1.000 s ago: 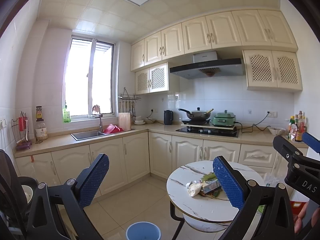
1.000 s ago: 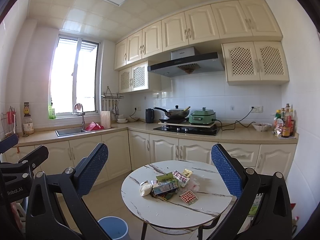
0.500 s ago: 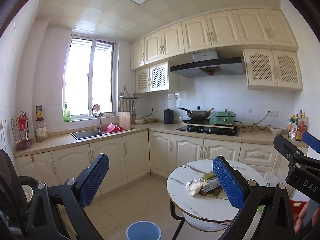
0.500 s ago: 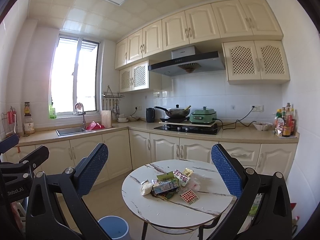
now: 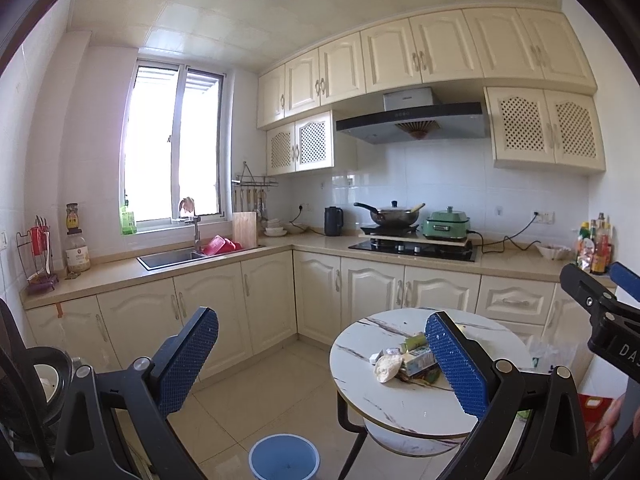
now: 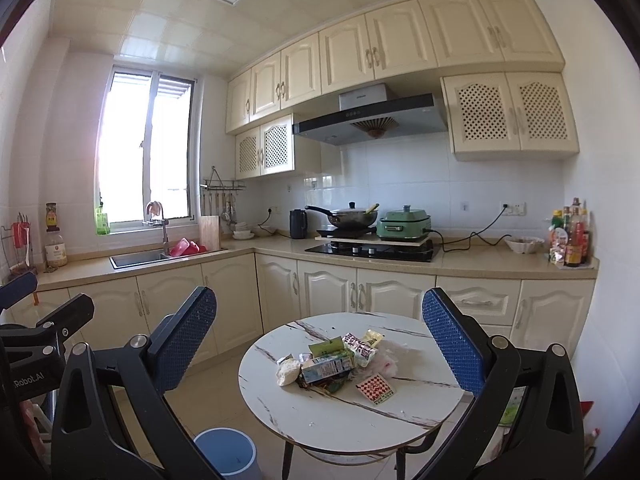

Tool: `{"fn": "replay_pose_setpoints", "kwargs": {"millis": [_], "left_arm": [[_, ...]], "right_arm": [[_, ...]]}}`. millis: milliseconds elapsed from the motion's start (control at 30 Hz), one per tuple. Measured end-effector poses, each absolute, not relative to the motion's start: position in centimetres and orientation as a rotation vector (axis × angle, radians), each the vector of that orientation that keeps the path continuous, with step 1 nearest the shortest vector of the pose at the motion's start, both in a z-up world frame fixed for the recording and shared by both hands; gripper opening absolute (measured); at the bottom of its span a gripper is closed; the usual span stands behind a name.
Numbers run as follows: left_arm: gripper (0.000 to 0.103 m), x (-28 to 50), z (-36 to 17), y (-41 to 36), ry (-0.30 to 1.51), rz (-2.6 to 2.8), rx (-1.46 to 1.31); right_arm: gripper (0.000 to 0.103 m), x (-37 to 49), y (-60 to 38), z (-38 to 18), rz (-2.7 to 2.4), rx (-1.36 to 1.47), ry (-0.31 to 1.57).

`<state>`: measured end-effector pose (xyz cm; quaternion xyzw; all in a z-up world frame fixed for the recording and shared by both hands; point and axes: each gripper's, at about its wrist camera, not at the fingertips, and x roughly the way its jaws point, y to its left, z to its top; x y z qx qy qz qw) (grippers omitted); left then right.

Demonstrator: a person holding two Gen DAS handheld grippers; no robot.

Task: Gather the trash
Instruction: 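Grasp the red-checkered paper with the right gripper while the left gripper grasps the bread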

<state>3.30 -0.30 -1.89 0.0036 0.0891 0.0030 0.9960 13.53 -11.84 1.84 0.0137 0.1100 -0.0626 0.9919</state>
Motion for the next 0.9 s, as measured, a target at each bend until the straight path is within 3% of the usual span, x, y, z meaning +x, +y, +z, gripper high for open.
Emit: {"fn": "replay_pose_setpoints", "kwargs": {"millis": [233, 500, 900], "left_arm": [[0.102, 9.5, -4.7, -1.1, 0.301, -0.023, 0.021], [0.102, 20.3, -9.0, -3.6, 0.531, -0.106, 0.034], [0.102, 35.2, -12.1, -3.6, 0.754, -0.184, -0.001]], "right_arm": [[0.103, 17.1, -18.3, -2.5, -0.242, 0.096, 0.343], [0.103, 22.8, -25.2, -12.0, -0.263, 0.121, 0.557], [0.103, 35.9, -25.8, -24.7, -0.092, -0.022, 0.94]]}}
